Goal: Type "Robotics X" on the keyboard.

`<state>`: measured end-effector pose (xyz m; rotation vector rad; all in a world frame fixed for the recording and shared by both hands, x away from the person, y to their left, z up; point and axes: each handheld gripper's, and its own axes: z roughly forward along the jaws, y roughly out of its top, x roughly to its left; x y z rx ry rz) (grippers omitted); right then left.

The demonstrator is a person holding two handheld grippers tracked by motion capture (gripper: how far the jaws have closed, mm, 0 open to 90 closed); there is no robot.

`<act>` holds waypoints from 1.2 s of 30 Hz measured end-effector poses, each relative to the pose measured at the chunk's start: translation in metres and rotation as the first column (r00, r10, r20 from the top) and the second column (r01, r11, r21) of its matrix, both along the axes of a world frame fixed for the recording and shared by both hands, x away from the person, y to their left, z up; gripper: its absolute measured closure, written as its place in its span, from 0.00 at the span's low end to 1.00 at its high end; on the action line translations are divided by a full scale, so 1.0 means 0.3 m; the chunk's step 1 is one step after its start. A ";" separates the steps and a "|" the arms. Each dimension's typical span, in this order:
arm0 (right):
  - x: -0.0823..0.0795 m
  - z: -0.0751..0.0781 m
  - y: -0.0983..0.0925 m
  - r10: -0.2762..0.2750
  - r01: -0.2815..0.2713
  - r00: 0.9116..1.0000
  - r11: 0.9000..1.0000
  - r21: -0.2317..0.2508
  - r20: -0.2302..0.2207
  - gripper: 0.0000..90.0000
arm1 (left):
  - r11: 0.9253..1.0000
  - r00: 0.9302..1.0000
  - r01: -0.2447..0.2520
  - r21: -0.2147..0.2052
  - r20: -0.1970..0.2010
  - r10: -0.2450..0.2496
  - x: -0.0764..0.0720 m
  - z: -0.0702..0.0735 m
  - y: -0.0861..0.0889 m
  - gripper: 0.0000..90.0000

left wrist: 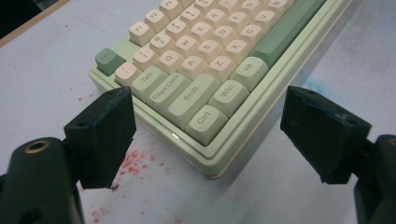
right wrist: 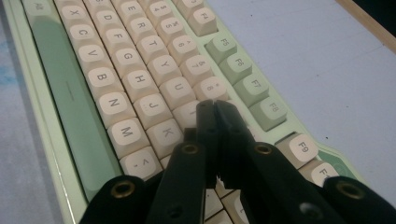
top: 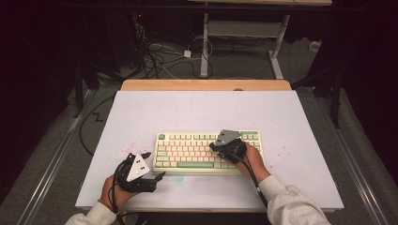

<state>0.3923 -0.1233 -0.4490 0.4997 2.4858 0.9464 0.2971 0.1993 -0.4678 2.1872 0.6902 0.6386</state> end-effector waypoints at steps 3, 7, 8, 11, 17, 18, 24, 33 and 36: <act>0.005 -0.006 0.007 -0.003 0.002 1.000 1.000 -0.023 -0.008 0.99 | 1.000 1.000 0.000 0.006 0.000 0.000 0.000 -0.001 -0.001 0.19; 0.001 -0.001 0.018 -0.006 0.005 1.000 0.998 -0.061 -0.020 1.00 | 1.000 1.000 0.002 0.008 0.000 -0.002 -0.001 -0.001 -0.002 0.19; 0.002 0.001 0.016 0.000 0.000 1.000 0.998 -0.055 -0.016 1.00 | 1.000 1.000 0.002 0.008 -0.001 -0.002 -0.001 -0.001 -0.002 0.19; -0.004 0.009 0.008 -0.013 0.013 1.000 1.000 -0.027 -0.016 1.00 | 1.000 1.000 -0.001 0.007 -0.001 0.001 -0.001 -0.002 0.000 0.19; -0.022 0.029 -0.005 -0.003 0.003 1.000 1.000 0.017 0.002 1.00 | 1.000 1.000 -0.005 0.013 0.007 0.005 -0.001 -0.001 -0.002 0.19; -0.027 0.032 -0.005 -0.009 0.009 1.000 1.000 0.027 0.001 1.00 | 1.000 1.000 -0.004 0.014 0.006 0.004 -0.001 -0.002 -0.002 0.19; -0.050 0.055 -0.023 -0.003 0.001 1.000 0.998 0.069 0.017 1.00 | 1.000 1.000 0.000 0.019 0.004 0.000 0.000 -0.003 -0.006 0.19; -0.073 0.081 -0.050 -0.003 -0.001 0.999 0.994 0.108 0.032 0.99 | 1.000 1.000 0.003 0.015 0.007 -0.003 -0.001 -0.001 -0.005 0.20; -0.083 0.089 -0.058 -0.003 -0.001 0.999 0.993 0.119 0.036 0.98 | 1.000 1.000 0.005 0.009 0.008 -0.005 -0.001 0.003 -0.001 0.20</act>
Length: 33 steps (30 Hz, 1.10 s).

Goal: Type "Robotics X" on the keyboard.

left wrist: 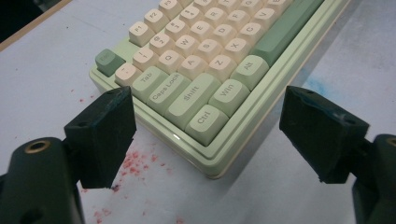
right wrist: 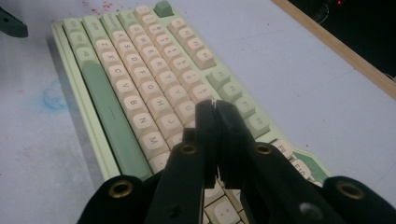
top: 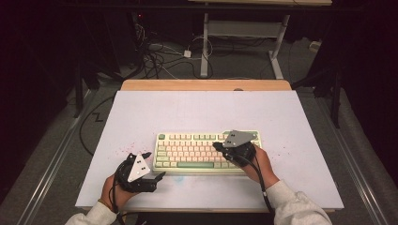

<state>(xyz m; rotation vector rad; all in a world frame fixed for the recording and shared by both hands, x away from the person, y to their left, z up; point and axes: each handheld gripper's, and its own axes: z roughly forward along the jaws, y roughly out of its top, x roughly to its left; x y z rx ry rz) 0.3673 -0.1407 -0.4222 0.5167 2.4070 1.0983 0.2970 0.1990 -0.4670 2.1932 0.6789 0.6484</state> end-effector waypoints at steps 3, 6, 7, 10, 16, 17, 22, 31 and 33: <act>-0.011 0.010 -0.010 0.001 -0.001 1.000 1.000 0.011 0.009 0.98 | 1.000 1.000 -0.001 -0.003 0.002 0.001 -0.001 0.003 0.004 0.20; -0.022 0.017 -0.020 0.003 -0.003 1.000 1.000 0.018 0.018 0.98 | 1.000 1.000 -0.005 -0.003 0.006 0.005 -0.001 0.006 0.008 0.20; -0.025 0.019 -0.023 0.005 -0.005 1.000 1.000 0.020 0.020 0.98 | 1.000 1.000 -0.005 -0.005 0.006 0.005 -0.001 0.007 0.008 0.20; -0.036 0.022 -0.032 0.006 -0.007 1.000 1.000 0.023 0.024 0.97 | 1.000 1.000 -0.005 -0.002 0.011 0.005 -0.002 0.009 0.008 0.20; -0.059 0.028 -0.054 0.008 -0.009 0.999 0.999 0.032 0.031 0.96 | 1.000 1.000 -0.005 -0.006 0.017 0.005 -0.001 0.016 0.010 0.20; -0.062 0.031 -0.059 0.009 -0.010 0.999 0.999 0.036 0.033 0.96 | 1.000 1.000 -0.005 -0.005 0.019 0.005 -0.001 0.018 0.009 0.20; -0.079 0.038 -0.081 0.003 -0.005 0.999 0.999 0.046 0.037 0.96 | 1.000 1.000 -0.003 -0.005 0.023 0.003 -0.002 0.021 0.009 0.20; -0.098 0.042 -0.117 -0.005 0.003 0.999 0.999 0.052 0.044 0.96 | 1.000 1.000 -0.002 -0.015 0.018 0.002 -0.002 0.030 0.006 0.22; -0.102 0.043 -0.124 -0.009 0.007 0.999 0.999 0.047 0.047 0.95 | 1.000 1.000 -0.001 -0.022 0.017 0.002 -0.002 0.036 0.005 0.23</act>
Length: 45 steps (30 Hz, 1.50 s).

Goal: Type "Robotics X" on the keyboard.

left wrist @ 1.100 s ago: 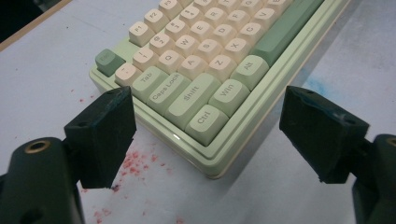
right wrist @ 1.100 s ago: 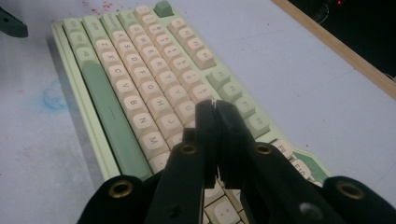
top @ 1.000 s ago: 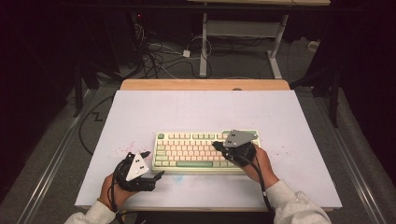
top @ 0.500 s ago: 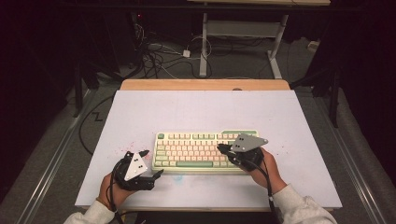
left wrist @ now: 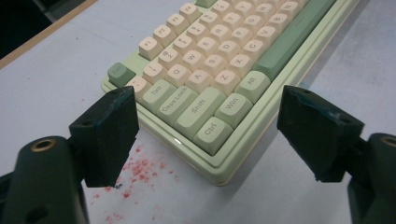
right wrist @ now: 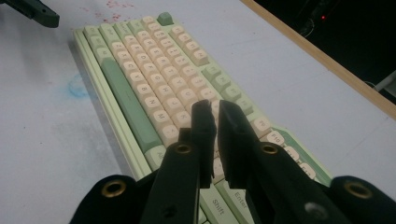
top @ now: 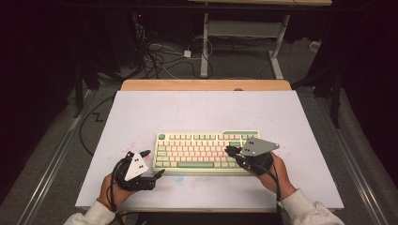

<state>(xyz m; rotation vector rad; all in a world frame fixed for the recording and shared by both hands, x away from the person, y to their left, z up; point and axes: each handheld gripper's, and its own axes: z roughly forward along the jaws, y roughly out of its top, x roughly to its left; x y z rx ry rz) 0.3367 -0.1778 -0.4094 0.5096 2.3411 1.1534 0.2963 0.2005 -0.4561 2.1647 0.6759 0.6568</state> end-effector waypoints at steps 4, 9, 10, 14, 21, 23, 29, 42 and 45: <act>-0.007 0.001 -0.017 -0.007 0.007 1.000 1.000 0.003 0.003 0.95 | 1.000 1.000 -0.004 -0.027 -0.010 0.004 0.004 0.014 -0.002 0.29; -0.016 0.002 -0.043 -0.016 0.016 1.000 1.000 0.010 0.003 0.94 | 0.999 1.000 -0.006 -0.045 -0.025 0.005 0.015 0.027 -0.008 0.45; -0.018 0.001 -0.048 -0.018 0.018 1.000 1.000 0.011 0.004 0.94 | 0.999 1.000 -0.001 -0.045 -0.020 0.000 0.020 0.030 -0.008 0.49; -0.027 -0.001 -0.064 -0.020 0.020 1.000 1.000 0.011 0.009 0.93 | 0.999 0.999 0.017 -0.048 -0.050 -0.019 0.036 0.040 -0.025 0.69; -0.045 -0.009 -0.088 -0.027 0.027 1.000 1.000 0.014 0.006 0.90 | 0.998 0.994 0.059 -0.020 -0.086 -0.061 0.077 0.055 -0.083 0.93; -0.050 -0.013 -0.095 -0.022 0.022 1.000 1.000 0.017 0.007 0.88 | 0.998 0.993 0.067 -0.014 -0.092 -0.068 0.087 0.056 -0.099 0.96; -0.061 -0.027 -0.113 -0.034 0.034 0.999 0.999 0.022 -0.001 0.78 | 0.996 0.988 0.084 0.000 -0.126 -0.084 0.125 0.058 -0.145 0.97; -0.087 -0.075 -0.125 -0.045 0.045 0.999 0.999 0.018 0.007 0.29 | 0.992 0.977 0.120 0.035 -0.181 -0.112 0.210 0.062 -0.257 0.97; -0.097 -0.081 -0.130 -0.062 0.062 0.998 0.998 0.024 0.017 0.26 | 0.991 0.973 0.127 0.039 -0.197 -0.117 0.228 0.060 -0.276 0.97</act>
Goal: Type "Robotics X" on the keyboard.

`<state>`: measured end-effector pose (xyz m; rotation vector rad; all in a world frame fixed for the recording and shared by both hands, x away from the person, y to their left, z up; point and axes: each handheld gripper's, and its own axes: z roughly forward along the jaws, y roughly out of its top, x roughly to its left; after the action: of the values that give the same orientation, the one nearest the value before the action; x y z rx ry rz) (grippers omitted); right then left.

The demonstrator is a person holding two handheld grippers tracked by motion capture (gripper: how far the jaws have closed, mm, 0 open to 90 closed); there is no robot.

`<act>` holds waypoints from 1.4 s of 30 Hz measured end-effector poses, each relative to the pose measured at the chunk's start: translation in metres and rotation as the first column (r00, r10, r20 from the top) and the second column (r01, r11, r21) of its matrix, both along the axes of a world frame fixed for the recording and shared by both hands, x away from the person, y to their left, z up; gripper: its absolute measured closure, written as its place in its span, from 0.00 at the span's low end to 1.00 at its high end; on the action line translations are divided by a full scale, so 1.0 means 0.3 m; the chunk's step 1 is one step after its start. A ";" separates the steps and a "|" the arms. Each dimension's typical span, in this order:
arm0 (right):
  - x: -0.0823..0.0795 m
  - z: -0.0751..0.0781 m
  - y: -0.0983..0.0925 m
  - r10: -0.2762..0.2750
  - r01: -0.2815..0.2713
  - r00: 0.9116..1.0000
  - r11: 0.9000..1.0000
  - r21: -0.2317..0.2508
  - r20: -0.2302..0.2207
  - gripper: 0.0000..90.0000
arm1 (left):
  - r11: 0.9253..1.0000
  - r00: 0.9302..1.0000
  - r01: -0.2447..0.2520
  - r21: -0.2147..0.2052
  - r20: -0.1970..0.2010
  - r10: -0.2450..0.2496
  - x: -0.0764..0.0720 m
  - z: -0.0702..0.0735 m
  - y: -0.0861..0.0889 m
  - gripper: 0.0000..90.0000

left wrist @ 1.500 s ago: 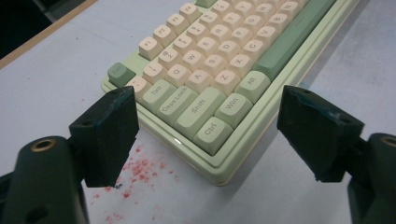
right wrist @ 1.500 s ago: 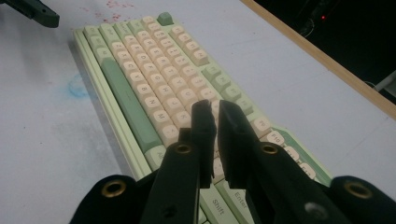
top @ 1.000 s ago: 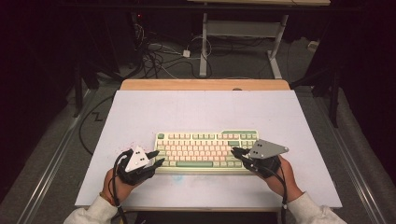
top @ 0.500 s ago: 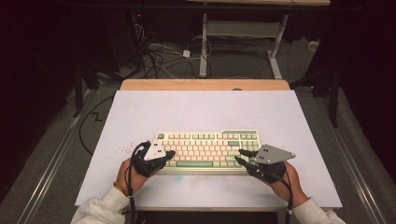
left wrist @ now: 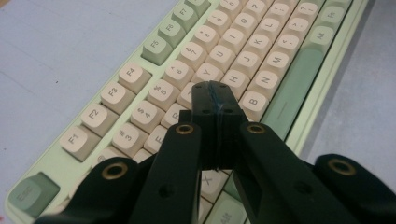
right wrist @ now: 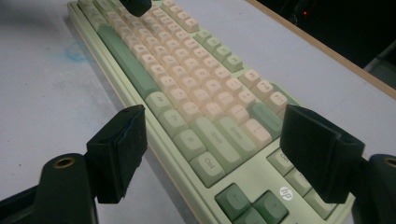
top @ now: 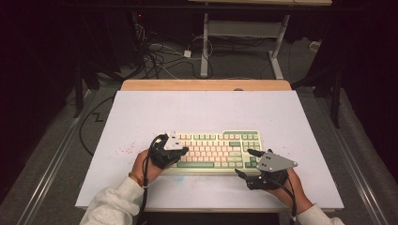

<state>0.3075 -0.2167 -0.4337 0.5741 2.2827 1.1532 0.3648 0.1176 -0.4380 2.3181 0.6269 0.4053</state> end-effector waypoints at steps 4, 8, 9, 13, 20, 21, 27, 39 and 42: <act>-0.009 -0.006 -0.010 -0.010 0.010 1.000 1.000 -0.004 0.004 0.25 | 1.000 1.000 0.013 0.020 -0.017 -0.013 0.018 -0.004 -0.024 0.97; -0.014 -0.011 -0.022 -0.020 0.020 1.000 1.000 -0.002 0.002 0.25 | 1.000 0.999 0.008 0.023 -0.033 -0.007 0.039 -0.009 -0.039 0.97; -0.015 -0.012 -0.025 -0.020 0.020 1.000 1.000 -0.004 0.004 0.25 | 1.000 0.999 0.005 0.023 -0.034 -0.004 0.043 -0.011 -0.042 0.97; -0.020 -0.017 -0.034 -0.027 0.027 1.000 1.000 -0.006 0.000 0.25 | 0.999 0.999 -0.003 0.033 -0.038 0.004 0.057 -0.017 -0.051 0.97; -0.024 -0.021 -0.044 -0.030 0.030 1.000 1.000 -0.008 -0.001 0.26 | 0.999 0.999 -0.008 0.043 -0.032 0.009 0.072 -0.025 -0.061 0.97; -0.025 -0.022 -0.044 -0.030 0.030 1.000 1.000 -0.010 -0.001 0.26 | 0.999 1.000 -0.008 0.049 -0.029 0.010 0.073 -0.026 -0.064 0.97; -0.027 -0.023 -0.042 -0.021 0.021 1.000 1.000 -0.008 -0.005 0.26 | 0.997 1.000 -0.005 0.072 -0.019 0.006 0.078 -0.029 -0.076 0.97; -0.028 -0.025 -0.039 -0.010 0.010 1.000 1.000 -0.014 -0.004 0.27 | 0.998 1.000 -0.006 0.070 -0.017 0.008 0.084 -0.030 -0.077 0.97; -0.028 -0.025 -0.038 -0.009 0.009 1.000 1.000 -0.014 -0.004 0.27 | 0.997 1.000 -0.006 0.073 -0.016 0.007 0.085 -0.030 -0.077 0.97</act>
<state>0.2992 -0.2281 -0.4414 0.5817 2.2880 1.1317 0.3904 0.0944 -0.4470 2.3916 0.6372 0.4186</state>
